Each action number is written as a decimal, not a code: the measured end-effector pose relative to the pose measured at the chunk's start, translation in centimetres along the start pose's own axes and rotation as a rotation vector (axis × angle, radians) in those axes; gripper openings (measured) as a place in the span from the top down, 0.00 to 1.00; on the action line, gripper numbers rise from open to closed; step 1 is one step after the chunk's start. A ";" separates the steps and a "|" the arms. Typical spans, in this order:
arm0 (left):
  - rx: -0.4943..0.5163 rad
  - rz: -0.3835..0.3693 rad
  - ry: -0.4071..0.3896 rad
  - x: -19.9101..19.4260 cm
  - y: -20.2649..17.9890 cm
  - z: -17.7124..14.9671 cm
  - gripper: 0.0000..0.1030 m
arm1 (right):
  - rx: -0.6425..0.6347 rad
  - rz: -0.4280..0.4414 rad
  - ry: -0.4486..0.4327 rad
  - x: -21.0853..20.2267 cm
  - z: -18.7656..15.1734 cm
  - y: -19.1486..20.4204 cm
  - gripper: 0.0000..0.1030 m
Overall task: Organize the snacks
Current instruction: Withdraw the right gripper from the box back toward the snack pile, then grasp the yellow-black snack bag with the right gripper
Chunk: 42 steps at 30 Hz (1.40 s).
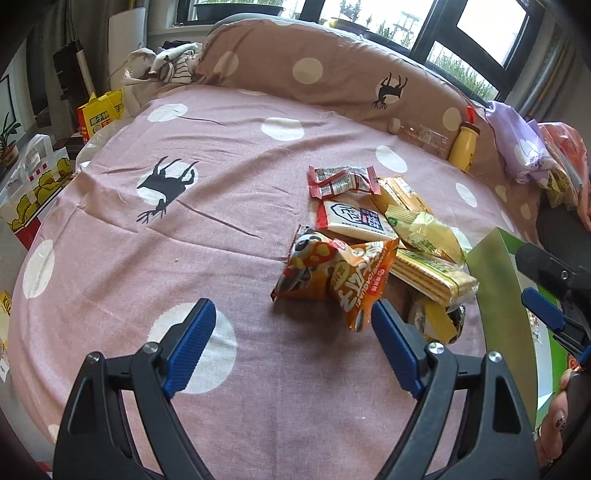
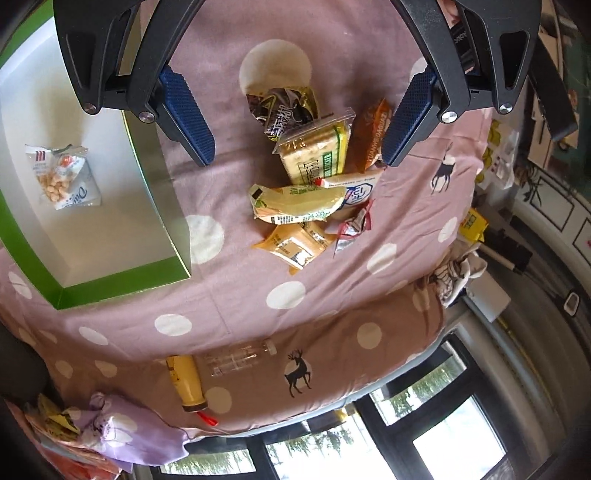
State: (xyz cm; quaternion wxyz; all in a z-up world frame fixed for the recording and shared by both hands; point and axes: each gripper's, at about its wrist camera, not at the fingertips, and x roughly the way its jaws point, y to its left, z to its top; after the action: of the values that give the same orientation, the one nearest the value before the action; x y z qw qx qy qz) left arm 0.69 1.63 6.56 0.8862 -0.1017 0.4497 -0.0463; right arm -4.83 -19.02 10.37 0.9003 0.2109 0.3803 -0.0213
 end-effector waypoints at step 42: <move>0.202 -0.246 0.091 3.4 -8.3 -2.2 0.33 | 0.084 0.202 0.268 5.8 -1.9 -2.1 0.32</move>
State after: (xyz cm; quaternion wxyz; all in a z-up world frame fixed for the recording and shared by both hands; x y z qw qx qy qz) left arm 1.01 -7.33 4.42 0.8583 -0.0642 0.4665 -0.2040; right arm -2.42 -19.50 4.39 0.8294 0.2867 0.4725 0.0818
